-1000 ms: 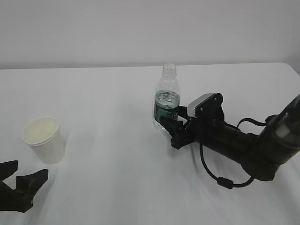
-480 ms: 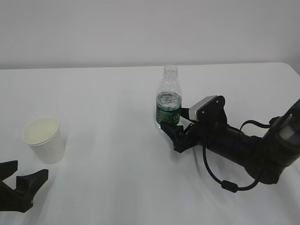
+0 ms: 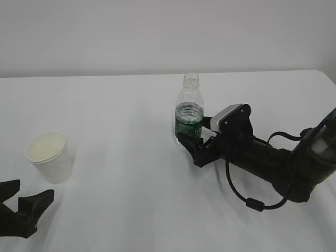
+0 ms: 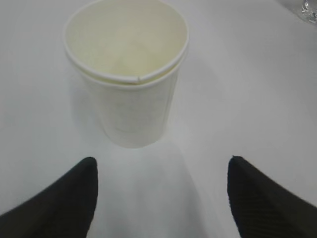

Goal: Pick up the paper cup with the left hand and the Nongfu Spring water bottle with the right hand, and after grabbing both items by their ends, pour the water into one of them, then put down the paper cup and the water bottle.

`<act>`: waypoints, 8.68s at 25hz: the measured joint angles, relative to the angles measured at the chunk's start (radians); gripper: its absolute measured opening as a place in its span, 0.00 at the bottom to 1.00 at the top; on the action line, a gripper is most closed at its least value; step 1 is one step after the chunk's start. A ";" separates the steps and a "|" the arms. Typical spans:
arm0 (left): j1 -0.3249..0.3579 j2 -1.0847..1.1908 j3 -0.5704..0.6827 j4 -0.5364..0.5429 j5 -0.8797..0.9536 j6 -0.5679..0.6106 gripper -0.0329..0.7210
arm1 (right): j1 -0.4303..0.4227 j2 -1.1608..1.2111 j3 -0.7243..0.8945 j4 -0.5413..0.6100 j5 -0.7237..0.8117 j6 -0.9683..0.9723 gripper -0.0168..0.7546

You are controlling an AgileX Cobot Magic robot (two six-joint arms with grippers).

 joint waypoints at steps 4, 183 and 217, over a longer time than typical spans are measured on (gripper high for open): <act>0.000 0.000 0.000 0.000 0.000 0.000 0.82 | 0.000 0.000 -0.022 -0.002 0.000 0.000 0.89; 0.000 0.253 -0.325 -0.084 -0.002 0.041 0.83 | -0.041 -0.227 0.223 -0.011 0.042 -0.039 0.62; 0.000 0.195 -0.331 0.061 -0.005 0.045 0.68 | -0.041 -0.227 0.225 -0.011 0.042 -0.039 0.62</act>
